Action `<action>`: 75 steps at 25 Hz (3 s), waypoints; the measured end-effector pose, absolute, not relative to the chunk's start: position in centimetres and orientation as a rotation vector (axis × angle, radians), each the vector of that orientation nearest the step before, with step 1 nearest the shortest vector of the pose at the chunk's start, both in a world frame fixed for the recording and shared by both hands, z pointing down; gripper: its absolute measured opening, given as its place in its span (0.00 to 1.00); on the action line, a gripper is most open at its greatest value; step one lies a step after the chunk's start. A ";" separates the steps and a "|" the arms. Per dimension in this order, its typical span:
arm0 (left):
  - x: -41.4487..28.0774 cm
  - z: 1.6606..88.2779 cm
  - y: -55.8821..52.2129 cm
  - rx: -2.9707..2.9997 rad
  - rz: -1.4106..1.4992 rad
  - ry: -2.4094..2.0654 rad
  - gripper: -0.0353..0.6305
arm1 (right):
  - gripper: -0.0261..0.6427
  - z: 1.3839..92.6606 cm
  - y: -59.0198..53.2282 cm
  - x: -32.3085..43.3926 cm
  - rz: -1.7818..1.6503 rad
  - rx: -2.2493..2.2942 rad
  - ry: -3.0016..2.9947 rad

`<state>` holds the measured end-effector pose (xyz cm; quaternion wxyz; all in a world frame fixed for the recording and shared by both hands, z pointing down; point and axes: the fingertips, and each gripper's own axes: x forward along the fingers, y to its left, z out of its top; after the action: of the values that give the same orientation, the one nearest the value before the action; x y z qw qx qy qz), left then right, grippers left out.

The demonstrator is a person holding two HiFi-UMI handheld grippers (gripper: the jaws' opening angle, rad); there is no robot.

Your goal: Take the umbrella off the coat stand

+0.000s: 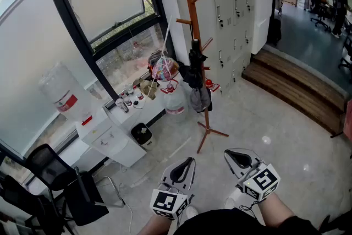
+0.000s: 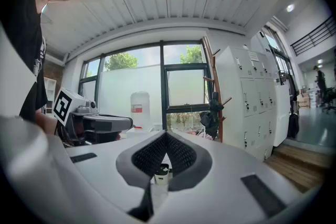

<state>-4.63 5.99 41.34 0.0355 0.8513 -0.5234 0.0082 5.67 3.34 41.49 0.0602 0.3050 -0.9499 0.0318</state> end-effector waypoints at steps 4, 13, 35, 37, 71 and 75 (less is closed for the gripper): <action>-5.2 41.3 6.0 2.621 0.025 -1.608 0.10 | 0.12 41.3 3.3 5.2 0.088 0.926 -2.878; -6.9 41.2 6.3 2.621 0.017 -1.609 0.10 | 0.12 41.4 3.3 4.0 0.130 0.951 -2.894; -16.1 41.9 8.0 2.627 -0.020 -1.599 0.10 | 0.12 40.8 4.3 -4.5 0.101 0.991 -2.892; -16.8 41.9 8.2 2.633 -0.020 -1.596 0.10 | 0.12 40.5 4.3 -5.1 0.090 1.003 -2.894; -10.3 41.3 -4.0 2.591 -0.007 -1.636 0.10 | 0.12 37.7 -9.8 1.6 0.022 0.992 -2.961; -9.0 41.5 -6.3 2.592 0.005 -1.634 0.10 | 0.12 37.9 -12.0 2.8 0.031 0.990 -2.971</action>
<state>-8.96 -6.29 41.46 0.0385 0.8453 -0.5329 0.0015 2.76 -11.98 37.94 0.0047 0.3161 -0.9487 0.0099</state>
